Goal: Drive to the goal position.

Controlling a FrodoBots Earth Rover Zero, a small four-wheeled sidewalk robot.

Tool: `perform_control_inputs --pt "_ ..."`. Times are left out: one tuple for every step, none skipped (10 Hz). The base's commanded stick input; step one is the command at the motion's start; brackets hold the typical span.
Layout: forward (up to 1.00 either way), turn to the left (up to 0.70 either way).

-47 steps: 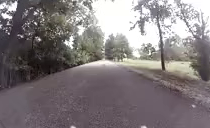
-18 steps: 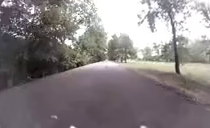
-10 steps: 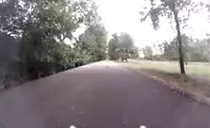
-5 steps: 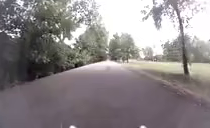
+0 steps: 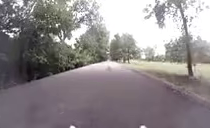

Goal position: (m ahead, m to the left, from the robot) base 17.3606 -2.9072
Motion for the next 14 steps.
perform_control_inputs --pt "0.70 0.00" --pt "0.70 0.00" --pt "0.70 0.00" --pt "0.70 0.00" --pt "0.70 0.00" --pt "0.70 0.00" --pt "0.70 0.00" --pt "0.70 0.00" --pt "0.70 0.00" --pt "0.70 0.00" --pt "0.70 0.00" --pt "0.70 0.00" --pt "0.70 0.00" --pt "0.70 0.00"
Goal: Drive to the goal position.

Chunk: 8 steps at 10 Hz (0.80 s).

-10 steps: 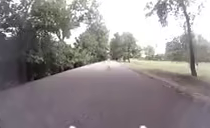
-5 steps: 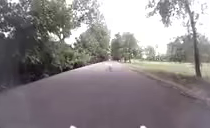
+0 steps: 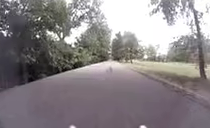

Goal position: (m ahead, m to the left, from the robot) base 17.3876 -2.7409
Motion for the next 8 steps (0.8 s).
perform_control_inputs --pt "0.70 0.00" --pt "0.70 0.00" --pt "0.70 0.00" --pt "0.70 0.00" --pt "0.70 0.00" --pt "0.70 0.00" --pt "0.70 0.00" --pt "0.70 0.00"
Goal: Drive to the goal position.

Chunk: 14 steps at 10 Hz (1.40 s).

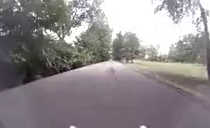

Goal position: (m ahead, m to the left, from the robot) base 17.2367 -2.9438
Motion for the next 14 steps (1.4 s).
perform_control_inputs --pt "0.70 0.00" --pt "0.70 0.00" --pt "0.70 0.00" --pt "0.70 0.00" --pt "0.70 0.00" --pt "0.70 0.00" --pt "0.70 0.00" --pt "0.70 0.00" --pt "0.70 0.00" --pt "0.70 0.00" --pt "0.70 0.00" --pt "0.70 0.00" --pt "0.70 0.00" --pt "0.70 0.00"
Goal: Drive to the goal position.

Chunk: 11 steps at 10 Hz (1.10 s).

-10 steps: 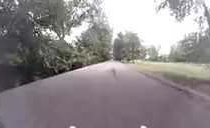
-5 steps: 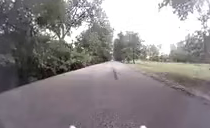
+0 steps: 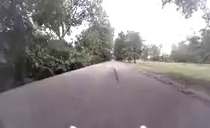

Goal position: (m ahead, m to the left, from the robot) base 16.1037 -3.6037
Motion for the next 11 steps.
perform_control_inputs --pt "0.70 0.00" --pt "0.70 0.00" --pt "0.70 0.00" --pt "0.70 0.00" --pt "0.70 0.00" --pt "0.70 0.00" --pt "0.70 -0.13" --pt "0.70 -0.35" --pt "0.70 -0.35" --pt "0.70 -0.35" --pt "0.70 -0.35"
